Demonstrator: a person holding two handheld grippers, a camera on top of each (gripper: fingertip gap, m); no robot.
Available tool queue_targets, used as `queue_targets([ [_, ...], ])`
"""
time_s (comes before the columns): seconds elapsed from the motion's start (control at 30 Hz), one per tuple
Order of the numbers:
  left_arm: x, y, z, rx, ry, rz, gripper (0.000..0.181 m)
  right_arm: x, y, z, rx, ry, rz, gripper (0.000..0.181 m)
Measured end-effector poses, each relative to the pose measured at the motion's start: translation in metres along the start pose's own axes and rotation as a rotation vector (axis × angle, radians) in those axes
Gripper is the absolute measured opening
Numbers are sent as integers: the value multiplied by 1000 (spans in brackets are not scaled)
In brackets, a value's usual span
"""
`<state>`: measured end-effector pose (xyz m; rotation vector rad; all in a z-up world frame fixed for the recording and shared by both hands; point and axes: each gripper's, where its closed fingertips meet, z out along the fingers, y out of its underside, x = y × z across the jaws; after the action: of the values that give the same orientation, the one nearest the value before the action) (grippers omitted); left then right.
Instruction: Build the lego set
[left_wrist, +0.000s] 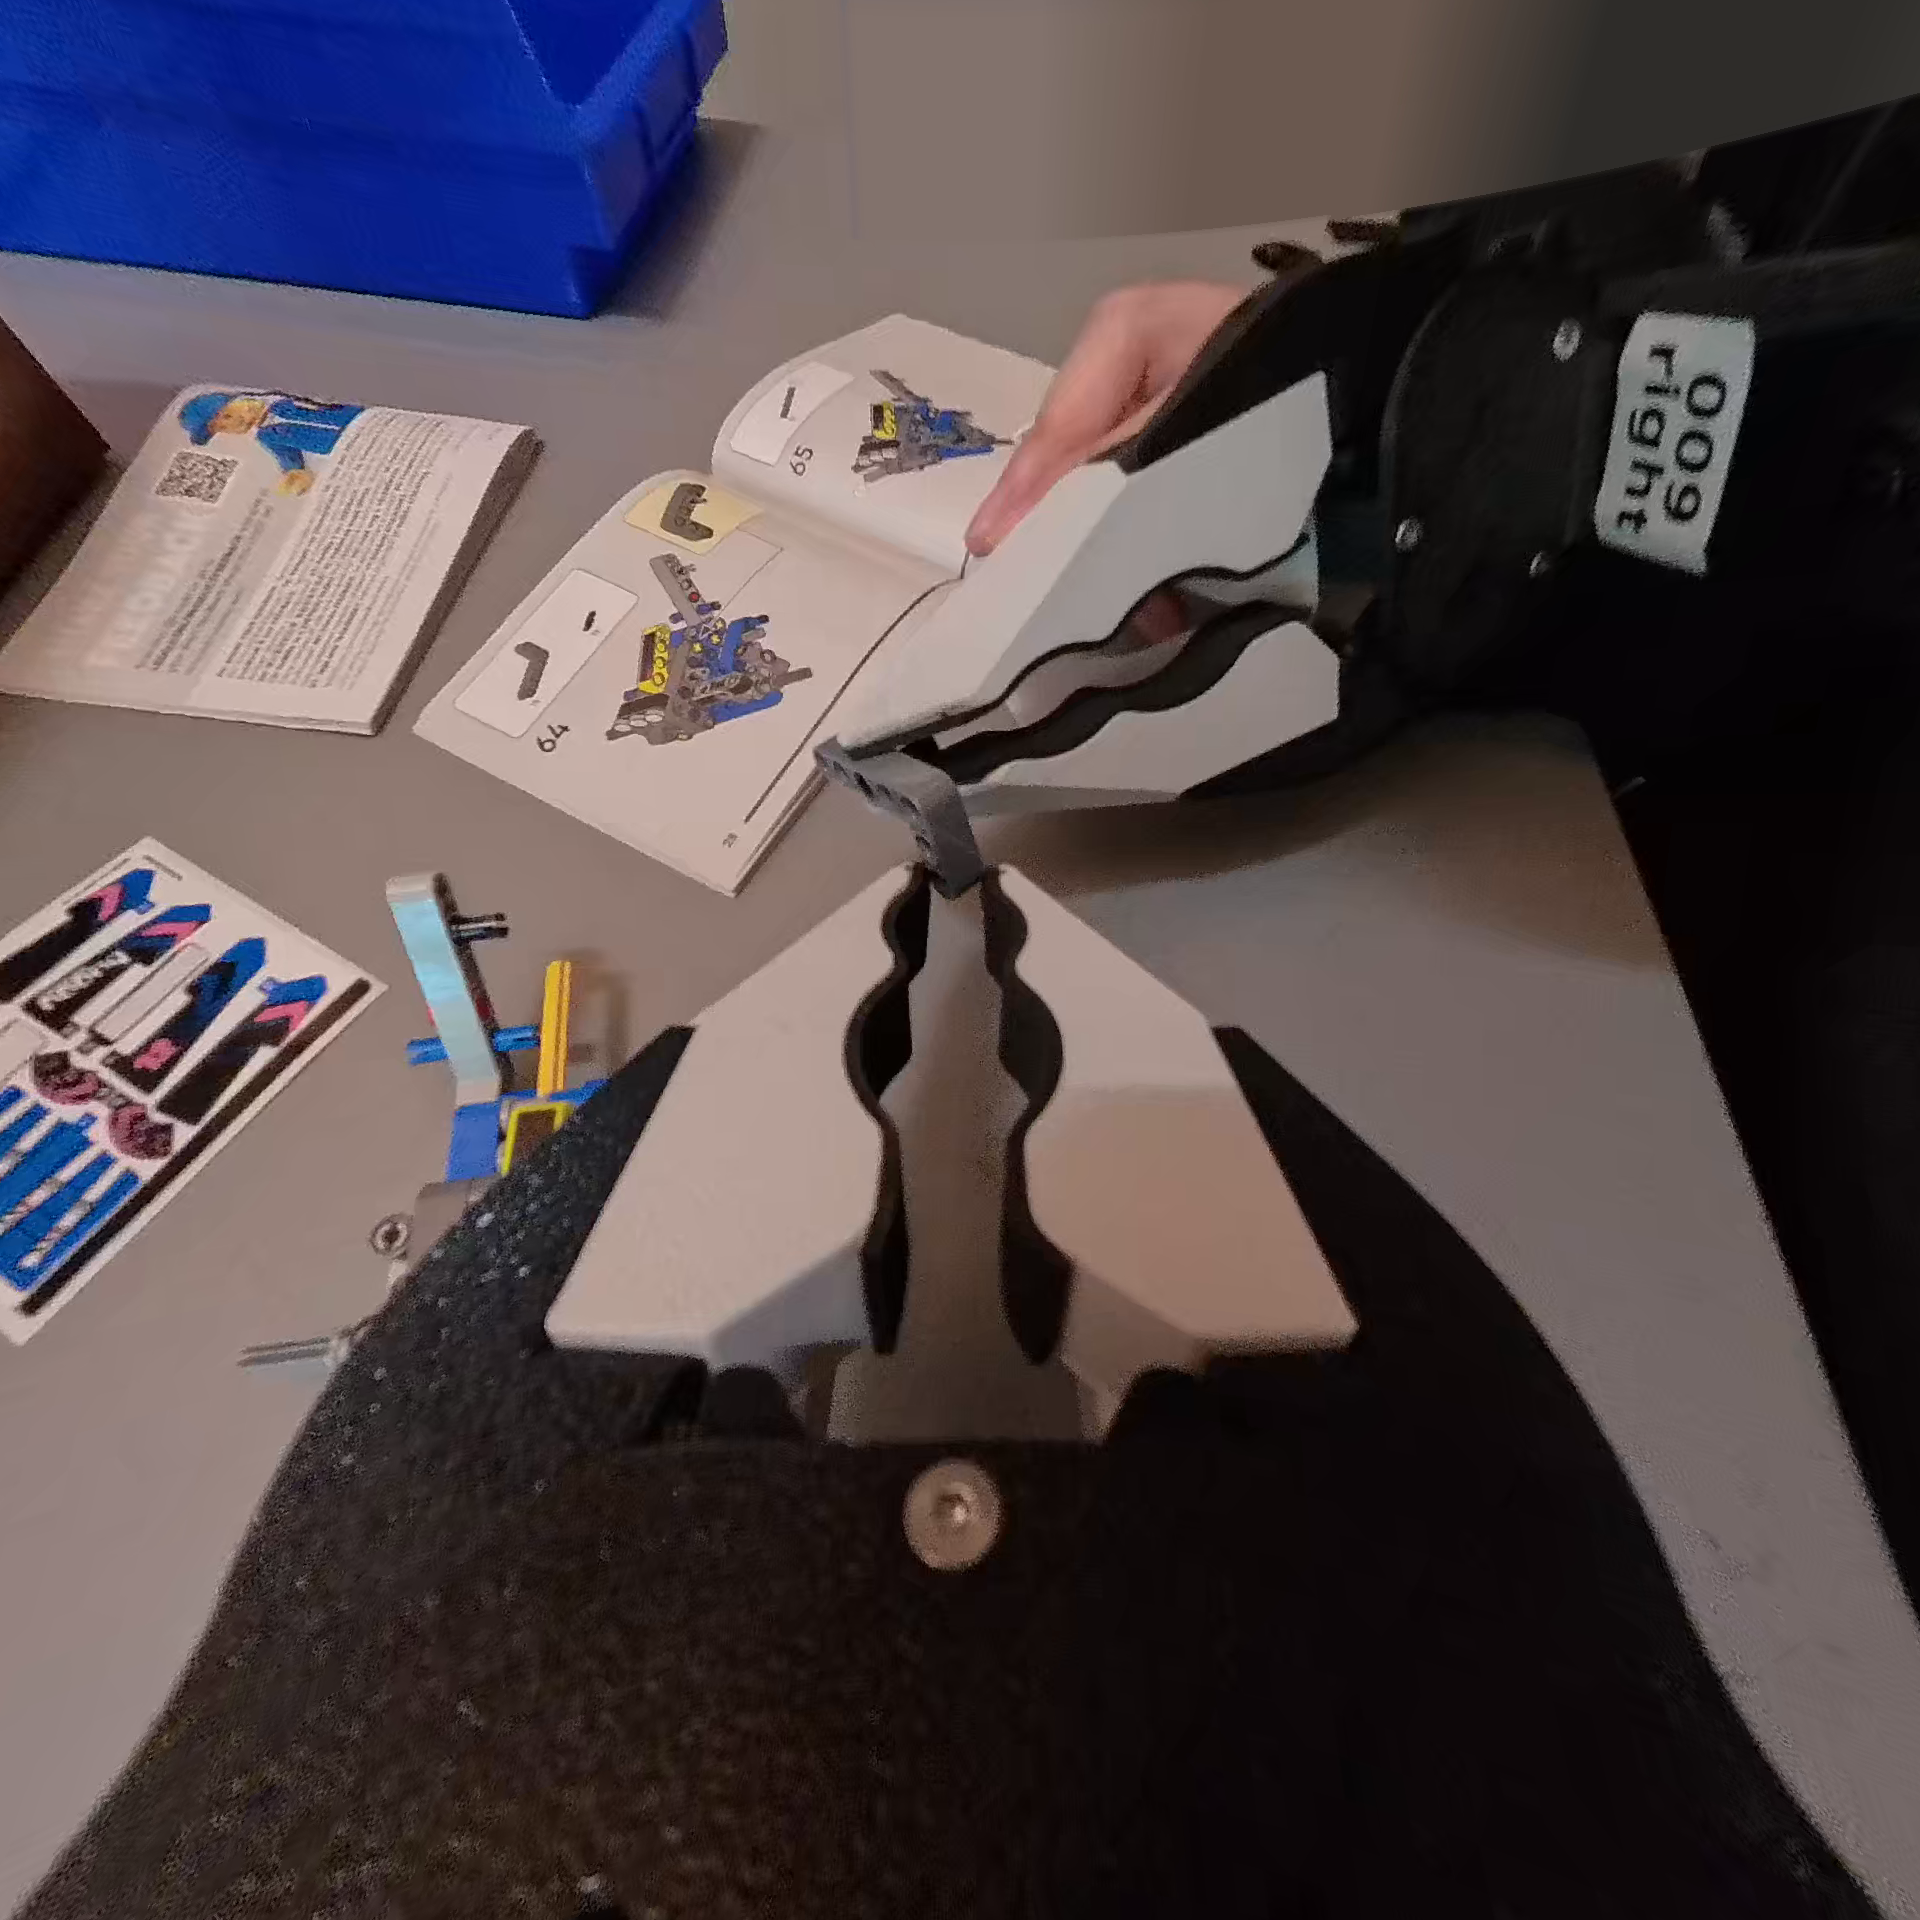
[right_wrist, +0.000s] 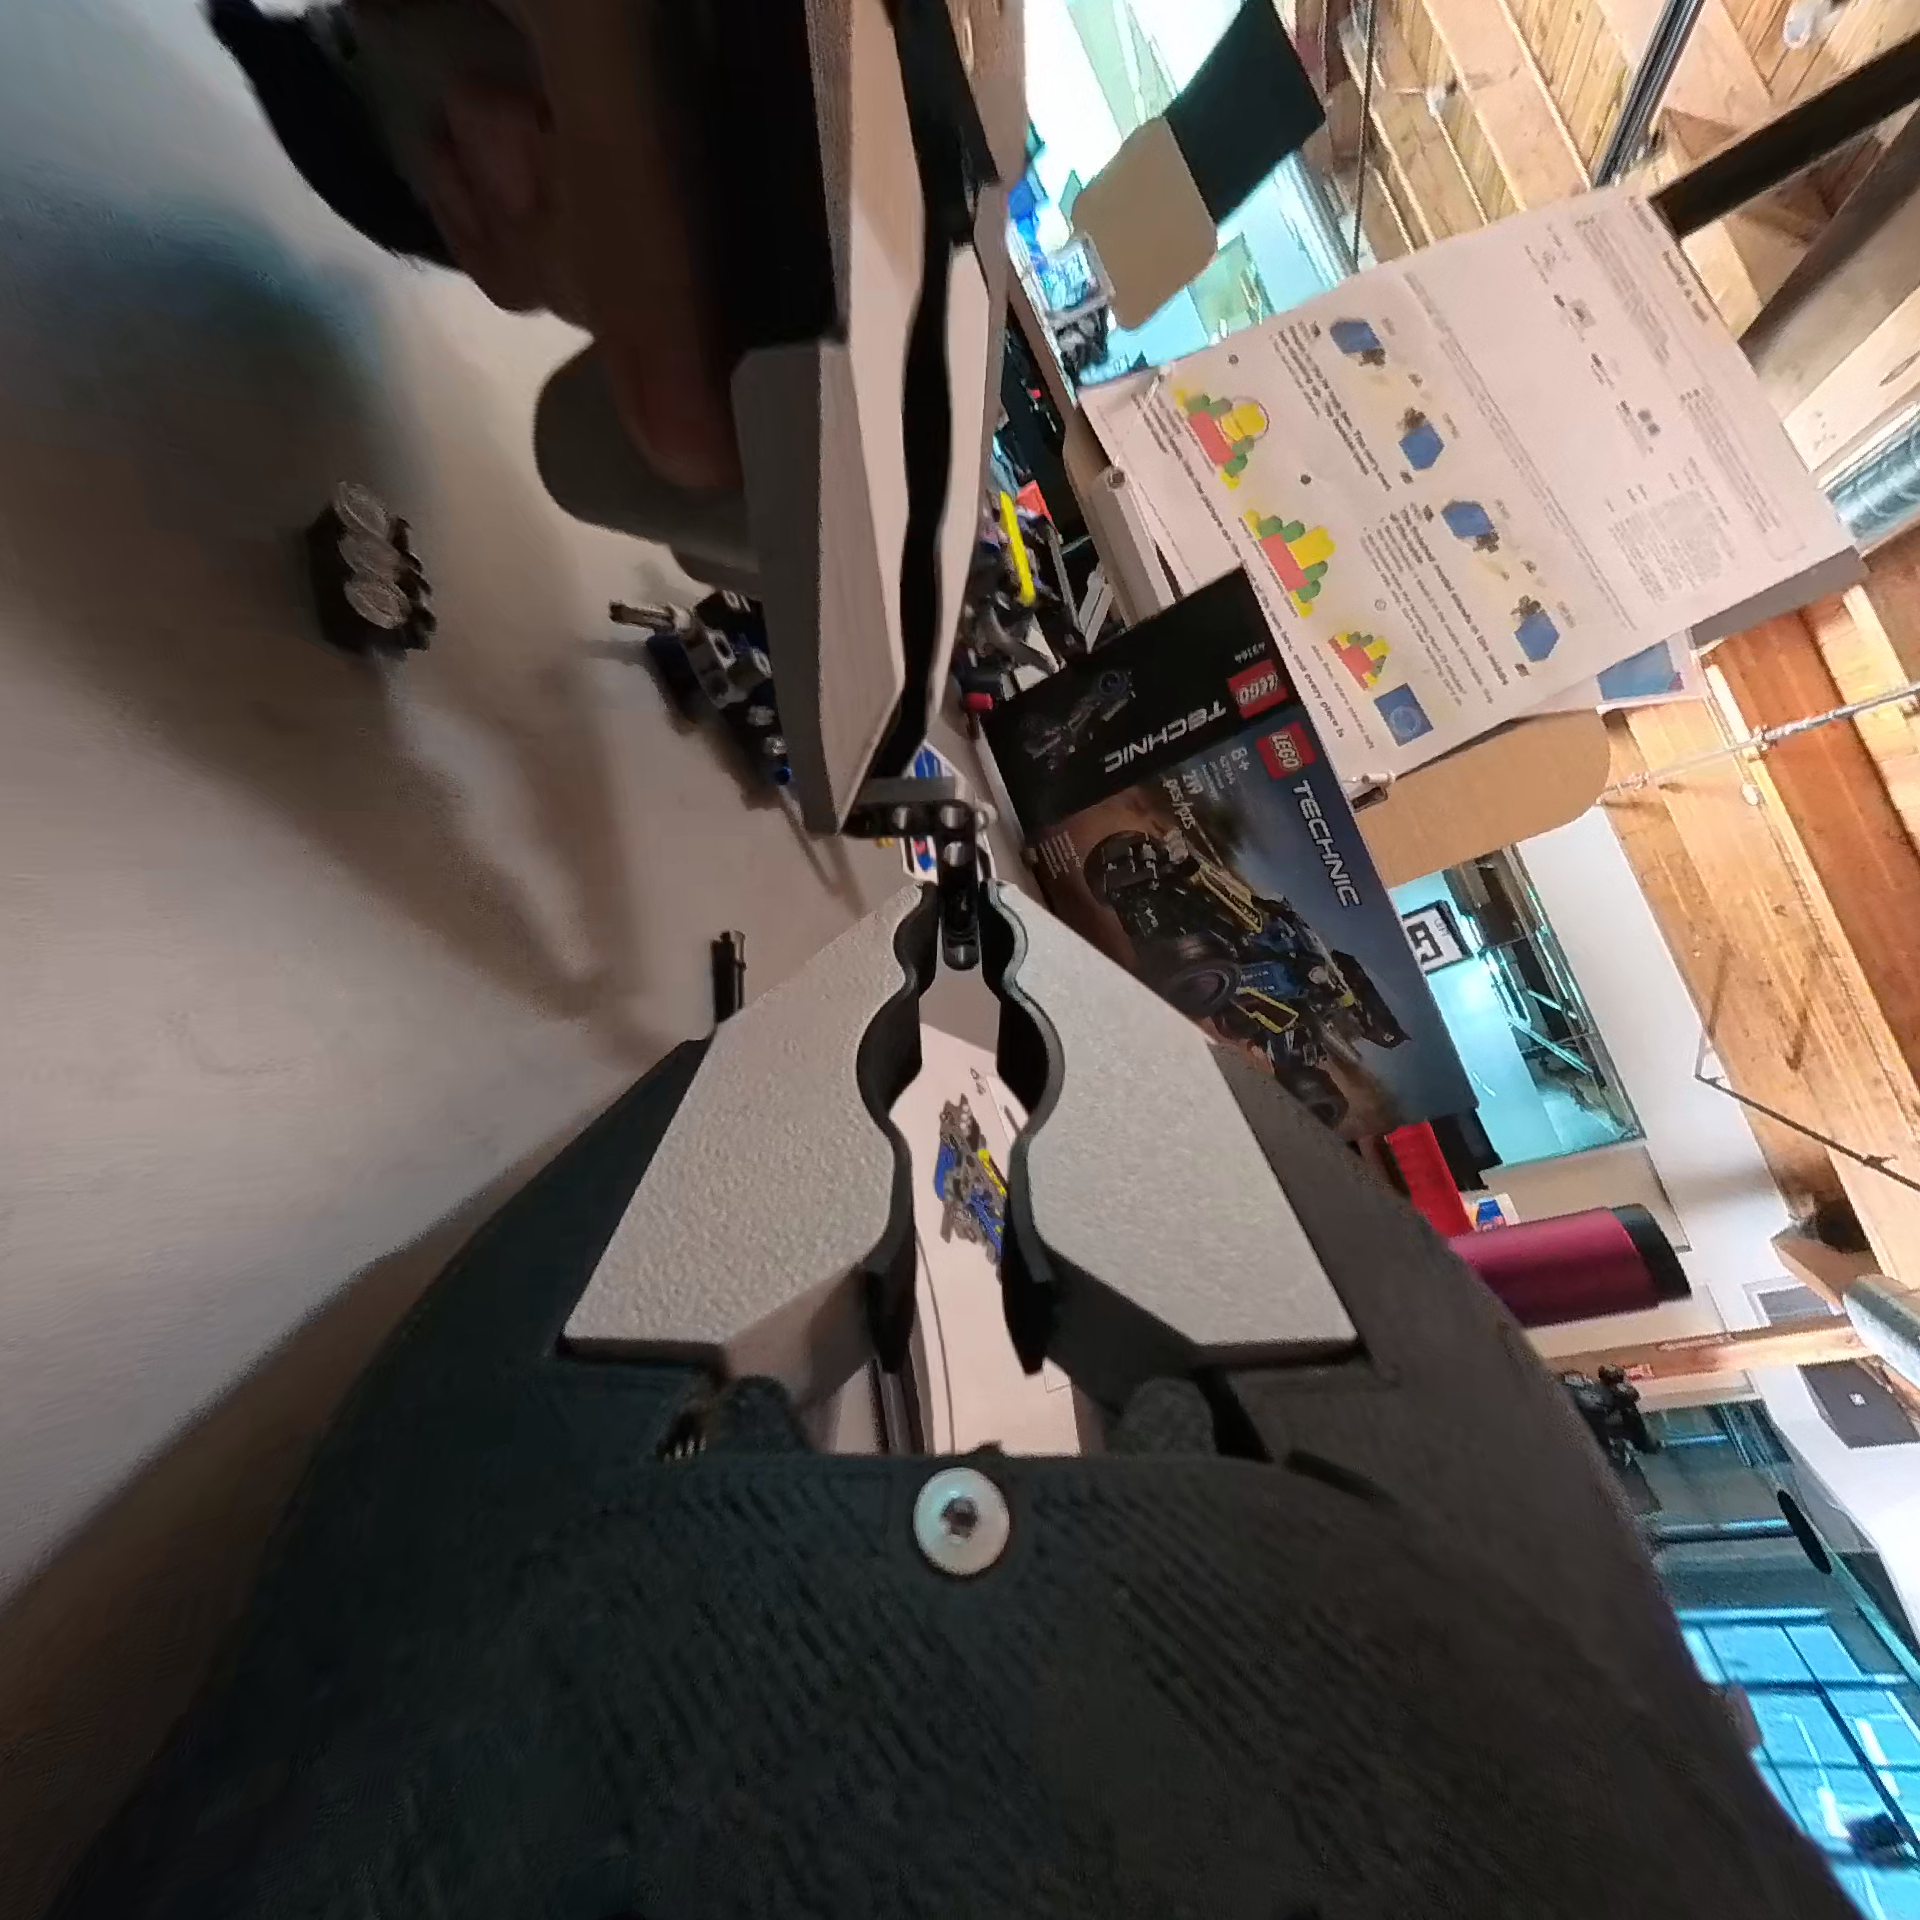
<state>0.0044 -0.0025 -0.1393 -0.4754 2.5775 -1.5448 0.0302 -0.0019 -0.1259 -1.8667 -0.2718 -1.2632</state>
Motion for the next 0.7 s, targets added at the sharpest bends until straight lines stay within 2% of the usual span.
queue_targets([
  [0.13, 3, 4, -6, -13, -35, 99, 7, -6, -6, 0, 33, -27, -21, 6],
  [0.27, 6, 10, -17, 36, -76, 97, 6, -11, -17, -3, 113, -57, -13, 7],
  [0.4, 2, 22, -32, 39, -157, 118, 7, -16, -17, -2, 123, -98, 18, 11],
  [0.7, -6, 40, -70, 49, -159, 201, 6, -21, -18, -2, 123, -134, 58, 13],
])
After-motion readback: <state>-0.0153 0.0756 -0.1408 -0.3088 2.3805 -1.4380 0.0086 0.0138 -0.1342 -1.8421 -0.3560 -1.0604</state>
